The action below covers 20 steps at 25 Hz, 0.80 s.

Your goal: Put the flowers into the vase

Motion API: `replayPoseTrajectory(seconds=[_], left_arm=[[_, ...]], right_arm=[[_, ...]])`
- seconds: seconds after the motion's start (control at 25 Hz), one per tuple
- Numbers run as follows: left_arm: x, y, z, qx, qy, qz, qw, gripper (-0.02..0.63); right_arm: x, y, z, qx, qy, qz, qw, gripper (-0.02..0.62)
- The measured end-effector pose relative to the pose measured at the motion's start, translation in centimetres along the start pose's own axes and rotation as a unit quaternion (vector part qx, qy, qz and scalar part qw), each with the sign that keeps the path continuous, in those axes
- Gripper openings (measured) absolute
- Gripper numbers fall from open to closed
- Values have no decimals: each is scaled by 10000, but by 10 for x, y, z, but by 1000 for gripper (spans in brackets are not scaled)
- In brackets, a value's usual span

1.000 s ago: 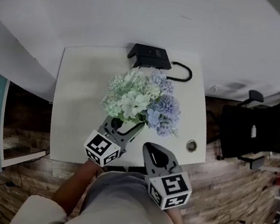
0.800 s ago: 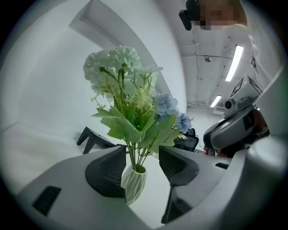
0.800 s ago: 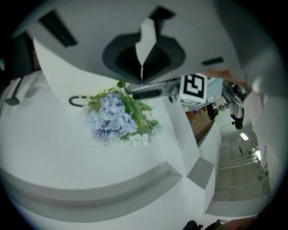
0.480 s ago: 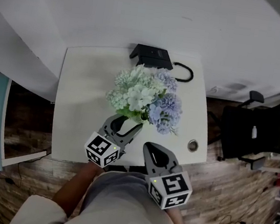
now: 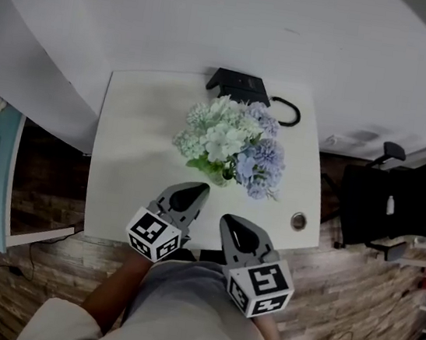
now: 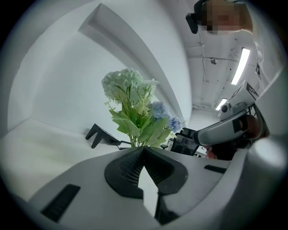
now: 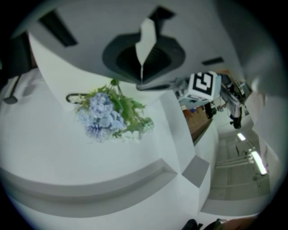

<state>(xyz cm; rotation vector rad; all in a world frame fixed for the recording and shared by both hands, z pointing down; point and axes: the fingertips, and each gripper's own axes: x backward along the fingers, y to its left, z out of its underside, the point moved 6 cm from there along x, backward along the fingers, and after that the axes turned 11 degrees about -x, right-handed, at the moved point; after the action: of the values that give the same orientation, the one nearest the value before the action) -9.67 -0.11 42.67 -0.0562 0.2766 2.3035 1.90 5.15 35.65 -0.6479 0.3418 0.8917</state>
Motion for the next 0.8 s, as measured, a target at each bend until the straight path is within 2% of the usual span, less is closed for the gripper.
replayPoseTrajectory(seconds=[0.2, 0.4, 0.52, 0.8], left_arm=[[19, -4, -16, 100, 26, -193, 9998, 25], [36, -11, -39, 29, -9, -292, 9996, 25], [44, -13, -48, -131, -42, -331, 9994, 25], [62, -17, -55, -108, -131, -458, 9988, 25]], right_arm=[[8, 10, -6, 104, -366, 13, 9993, 23], [13, 24, -11, 180, -697, -130, 9973, 21], [15, 32, -11, 184, -765, -258, 9966, 21], [19, 44, -11, 320, -737, -445, 9958, 21]])
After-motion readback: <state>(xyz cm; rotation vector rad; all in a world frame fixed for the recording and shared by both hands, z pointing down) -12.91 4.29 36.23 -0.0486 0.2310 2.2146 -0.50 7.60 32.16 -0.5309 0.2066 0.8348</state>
